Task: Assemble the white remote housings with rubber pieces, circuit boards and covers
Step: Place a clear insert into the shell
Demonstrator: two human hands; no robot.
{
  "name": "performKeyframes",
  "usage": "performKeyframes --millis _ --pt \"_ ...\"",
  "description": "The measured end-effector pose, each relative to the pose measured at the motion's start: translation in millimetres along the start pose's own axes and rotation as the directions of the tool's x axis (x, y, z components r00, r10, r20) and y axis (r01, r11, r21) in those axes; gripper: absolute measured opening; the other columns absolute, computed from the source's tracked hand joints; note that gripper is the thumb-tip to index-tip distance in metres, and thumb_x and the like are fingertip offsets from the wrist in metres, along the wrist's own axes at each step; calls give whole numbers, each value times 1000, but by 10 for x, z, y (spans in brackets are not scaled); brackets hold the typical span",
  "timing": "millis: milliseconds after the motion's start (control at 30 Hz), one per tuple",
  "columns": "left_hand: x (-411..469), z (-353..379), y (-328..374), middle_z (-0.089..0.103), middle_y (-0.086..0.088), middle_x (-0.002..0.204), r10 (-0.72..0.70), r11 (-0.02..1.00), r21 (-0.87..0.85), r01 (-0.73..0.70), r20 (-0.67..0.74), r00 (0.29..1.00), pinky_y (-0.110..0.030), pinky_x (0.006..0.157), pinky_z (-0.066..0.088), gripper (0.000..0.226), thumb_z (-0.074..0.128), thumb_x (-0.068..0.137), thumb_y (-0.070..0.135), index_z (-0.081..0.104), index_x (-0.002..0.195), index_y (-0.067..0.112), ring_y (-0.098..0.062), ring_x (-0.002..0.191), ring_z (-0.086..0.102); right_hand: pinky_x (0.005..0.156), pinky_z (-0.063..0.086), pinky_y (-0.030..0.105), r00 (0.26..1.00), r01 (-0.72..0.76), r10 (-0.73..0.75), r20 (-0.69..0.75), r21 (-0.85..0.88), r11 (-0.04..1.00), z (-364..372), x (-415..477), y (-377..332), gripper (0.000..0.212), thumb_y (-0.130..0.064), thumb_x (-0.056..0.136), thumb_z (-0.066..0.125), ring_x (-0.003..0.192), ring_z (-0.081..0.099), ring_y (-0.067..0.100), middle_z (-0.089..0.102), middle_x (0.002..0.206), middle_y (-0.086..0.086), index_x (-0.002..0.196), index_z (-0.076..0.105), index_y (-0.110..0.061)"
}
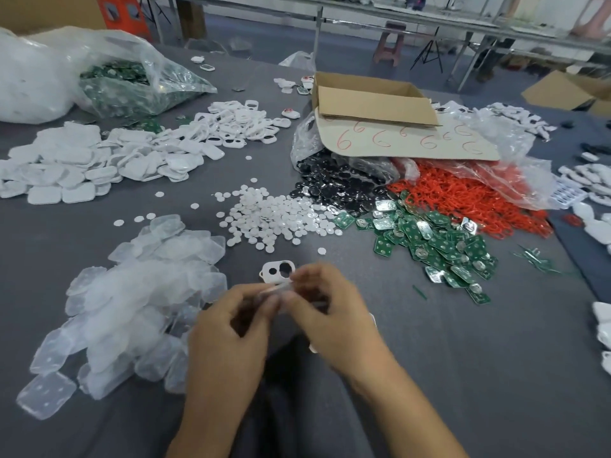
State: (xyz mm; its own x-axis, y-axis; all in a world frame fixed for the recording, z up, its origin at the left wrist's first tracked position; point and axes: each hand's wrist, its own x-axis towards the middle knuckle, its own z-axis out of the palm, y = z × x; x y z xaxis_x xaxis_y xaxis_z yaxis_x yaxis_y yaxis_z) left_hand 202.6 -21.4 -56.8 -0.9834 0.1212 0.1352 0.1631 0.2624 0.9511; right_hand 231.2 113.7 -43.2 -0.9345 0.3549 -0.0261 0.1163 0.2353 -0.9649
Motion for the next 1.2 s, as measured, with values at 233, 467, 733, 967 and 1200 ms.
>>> performKeyframes --millis 233,467,733,967,1200 --pt "-253 564 132 78 6 81 -89 955 -260 146 221 971 -24 72 57 15 72 93 17 76 93 33 -9 74 73 61 47 26 998 -22 27 -48 114 993 -682 -182 -7 10 -3 94 64 66 58 15 71 76 14 90 70 -9" --pt "-345 728 96 64 25 93 42 993 98 -64 212 976 -27 81 52 20 81 80 38 67 95 36 -1 93 61 72 51 18 998 -55 54 -43 -16 998 -1000 -139 92 15 3 92 66 75 64 11 74 85 13 92 75 -9" --pt "-312 720 -72 50 31 134 114 860 423 -287 389 914 -20 100 11 100 75 66 73 25 148 46 3 136 22 74 51 24 993 -120 115 -38 -167 979 -1054 -109 237 14 -4 90 70 72 63 9 74 81 9 89 78 -15" --pt "-311 726 -101 53 36 130 138 846 432 -313 389 911 -27 105 17 94 67 75 72 16 149 47 7 139 20 66 46 12 993 -110 117 25 -193 975 -990 -89 252 17 -2 93 66 66 60 2 73 78 6 87 77 -14" --pt "-311 737 -135 53 37 129 147 843 433 -320 386 911 -21 101 11 91 68 74 72 23 149 46 8 139 20 65 48 19 992 -117 124 19 -223 968 -972 -73 309 18 -4 89 71 66 61 5 73 78 4 84 79 -19"
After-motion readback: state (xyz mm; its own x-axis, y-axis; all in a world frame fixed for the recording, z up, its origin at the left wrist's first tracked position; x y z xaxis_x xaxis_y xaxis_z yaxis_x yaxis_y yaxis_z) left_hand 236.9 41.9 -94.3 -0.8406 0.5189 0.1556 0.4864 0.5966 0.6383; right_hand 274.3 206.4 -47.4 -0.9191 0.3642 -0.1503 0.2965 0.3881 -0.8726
